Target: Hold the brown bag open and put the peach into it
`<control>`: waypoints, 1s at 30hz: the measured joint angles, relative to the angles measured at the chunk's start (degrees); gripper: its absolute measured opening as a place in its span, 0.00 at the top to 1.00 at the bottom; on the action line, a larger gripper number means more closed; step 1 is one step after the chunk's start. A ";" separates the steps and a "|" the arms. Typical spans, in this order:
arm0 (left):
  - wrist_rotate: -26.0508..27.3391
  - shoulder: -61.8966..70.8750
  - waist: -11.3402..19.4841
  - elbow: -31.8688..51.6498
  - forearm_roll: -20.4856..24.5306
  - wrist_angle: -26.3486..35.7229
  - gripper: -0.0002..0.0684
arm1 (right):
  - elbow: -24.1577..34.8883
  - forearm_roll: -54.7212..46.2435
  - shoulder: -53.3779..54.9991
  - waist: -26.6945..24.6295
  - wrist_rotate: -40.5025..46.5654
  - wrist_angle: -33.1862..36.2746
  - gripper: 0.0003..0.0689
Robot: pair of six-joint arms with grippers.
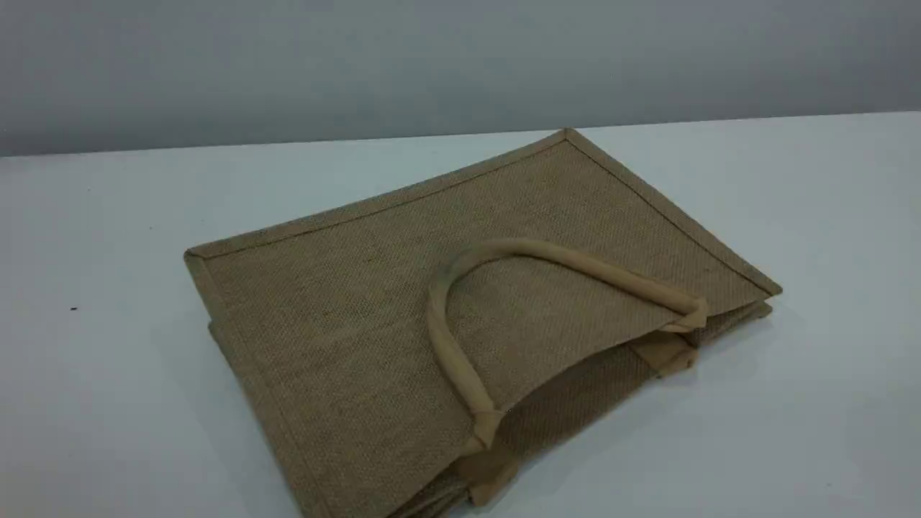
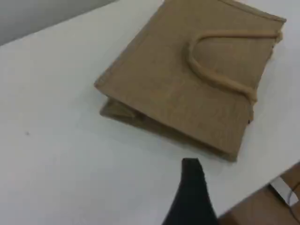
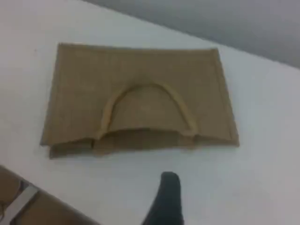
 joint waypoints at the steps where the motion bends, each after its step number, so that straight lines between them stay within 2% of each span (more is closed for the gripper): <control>1: -0.51 -0.10 0.00 1.03 0.00 -0.06 0.27 | 0.90 -0.67 0.05 0.00 -0.30 -0.11 0.14; 7: -1.90 -0.05 0.00 5.01 0.27 -3.39 0.27 | 6.24 -2.30 0.05 0.00 -0.44 -2.27 0.14; 13: -3.02 -0.01 0.00 5.94 0.73 -5.57 0.27 | 7.84 -2.07 0.09 0.00 -0.29 -4.55 0.14; 25: -13.89 -0.01 0.00 6.34 9.73 -5.82 0.28 | 8.30 -1.89 0.09 0.00 -0.23 -5.29 0.14; 30: -16.31 -0.01 0.00 6.35 13.59 -5.82 0.28 | 8.25 -1.89 0.09 0.00 -0.23 -5.29 0.14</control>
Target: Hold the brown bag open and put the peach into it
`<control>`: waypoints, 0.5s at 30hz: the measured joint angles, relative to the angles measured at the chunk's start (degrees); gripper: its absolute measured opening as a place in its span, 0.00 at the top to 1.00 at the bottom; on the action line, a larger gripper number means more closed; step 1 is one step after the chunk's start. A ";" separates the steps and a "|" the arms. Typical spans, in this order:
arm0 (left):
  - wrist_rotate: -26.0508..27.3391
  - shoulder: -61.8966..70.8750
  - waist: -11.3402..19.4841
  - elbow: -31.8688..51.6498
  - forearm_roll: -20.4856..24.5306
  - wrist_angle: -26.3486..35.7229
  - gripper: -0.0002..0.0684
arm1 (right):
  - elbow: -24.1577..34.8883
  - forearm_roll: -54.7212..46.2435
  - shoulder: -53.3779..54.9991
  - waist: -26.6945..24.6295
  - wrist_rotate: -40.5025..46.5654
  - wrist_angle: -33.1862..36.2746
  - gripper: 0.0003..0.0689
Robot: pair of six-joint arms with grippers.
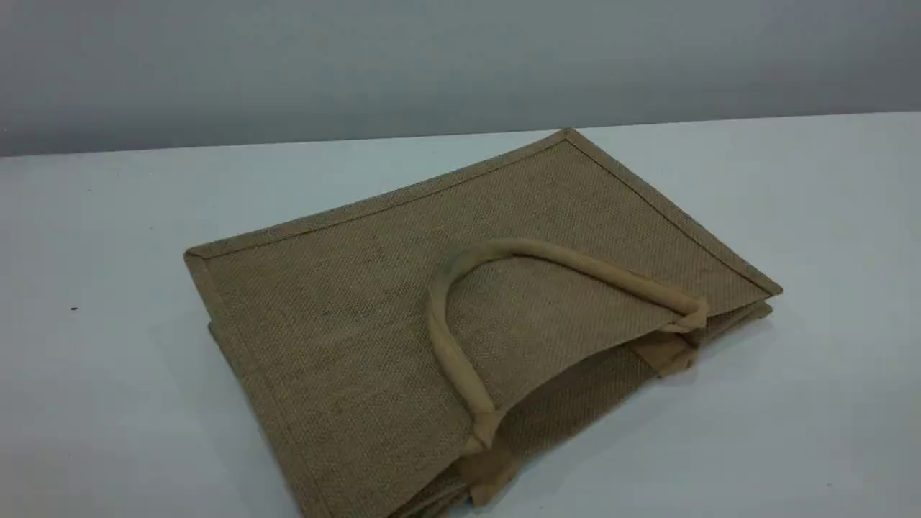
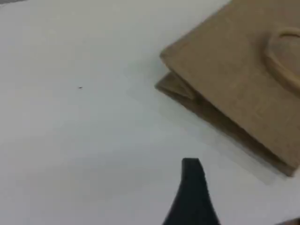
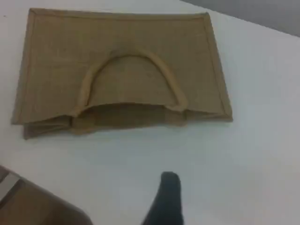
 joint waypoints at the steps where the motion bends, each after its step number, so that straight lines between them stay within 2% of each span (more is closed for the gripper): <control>1: -0.33 0.00 0.00 0.00 0.30 0.00 0.28 | 0.00 0.00 0.00 0.00 0.00 0.00 0.14; 15: -0.30 0.00 0.00 0.00 -0.08 -0.05 0.29 | 0.00 0.00 0.00 0.00 -0.05 0.04 0.14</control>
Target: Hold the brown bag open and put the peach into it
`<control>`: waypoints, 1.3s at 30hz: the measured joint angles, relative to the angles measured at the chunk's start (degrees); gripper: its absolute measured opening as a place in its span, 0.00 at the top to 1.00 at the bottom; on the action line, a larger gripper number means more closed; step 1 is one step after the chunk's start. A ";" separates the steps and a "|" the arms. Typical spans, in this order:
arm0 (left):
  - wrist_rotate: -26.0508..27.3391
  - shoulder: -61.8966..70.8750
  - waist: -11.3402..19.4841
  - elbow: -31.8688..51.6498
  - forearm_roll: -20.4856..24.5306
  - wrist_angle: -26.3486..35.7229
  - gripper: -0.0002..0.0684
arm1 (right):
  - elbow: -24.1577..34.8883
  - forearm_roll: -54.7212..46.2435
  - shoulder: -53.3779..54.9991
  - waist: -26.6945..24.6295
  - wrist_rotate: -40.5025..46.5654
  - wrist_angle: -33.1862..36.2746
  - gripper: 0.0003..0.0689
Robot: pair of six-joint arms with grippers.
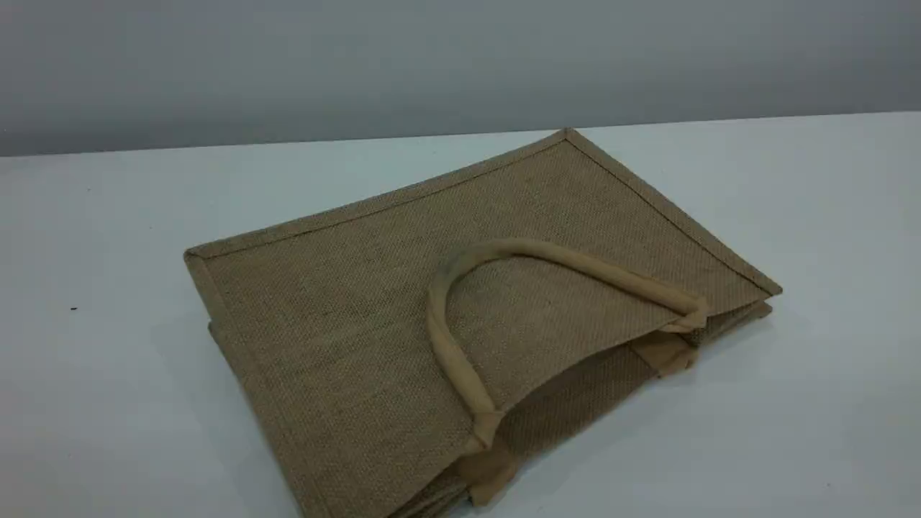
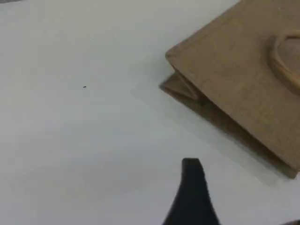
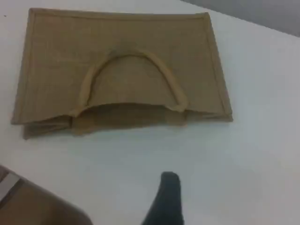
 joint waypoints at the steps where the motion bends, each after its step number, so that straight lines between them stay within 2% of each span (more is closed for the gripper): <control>1: 0.00 0.00 0.00 0.00 0.00 0.00 0.29 | 0.00 0.00 0.00 0.00 0.00 0.00 0.14; 5: 0.00 -1.31 0.13 0.00 0.00 -0.18 0.29 | 0.00 0.00 -0.06 0.00 0.00 0.00 0.14; 7: 0.00 -2.64 1.33 0.00 -0.05 -0.15 0.29 | 0.00 0.12 -0.12 -0.15 0.00 0.02 0.14; 17: 0.00 -3.63 12.85 0.00 -0.05 -0.09 0.29 | 0.00 0.25 -4.23 -9.65 0.00 0.07 0.14; 20: 0.00 -3.63 15.24 0.00 -0.05 0.01 0.29 | -0.05 0.19 -4.71 -12.31 -0.05 0.13 0.14; 39: 0.06 -3.63 14.29 0.00 -0.05 0.01 0.29 | -0.05 0.17 -4.62 -13.13 -0.05 0.03 0.14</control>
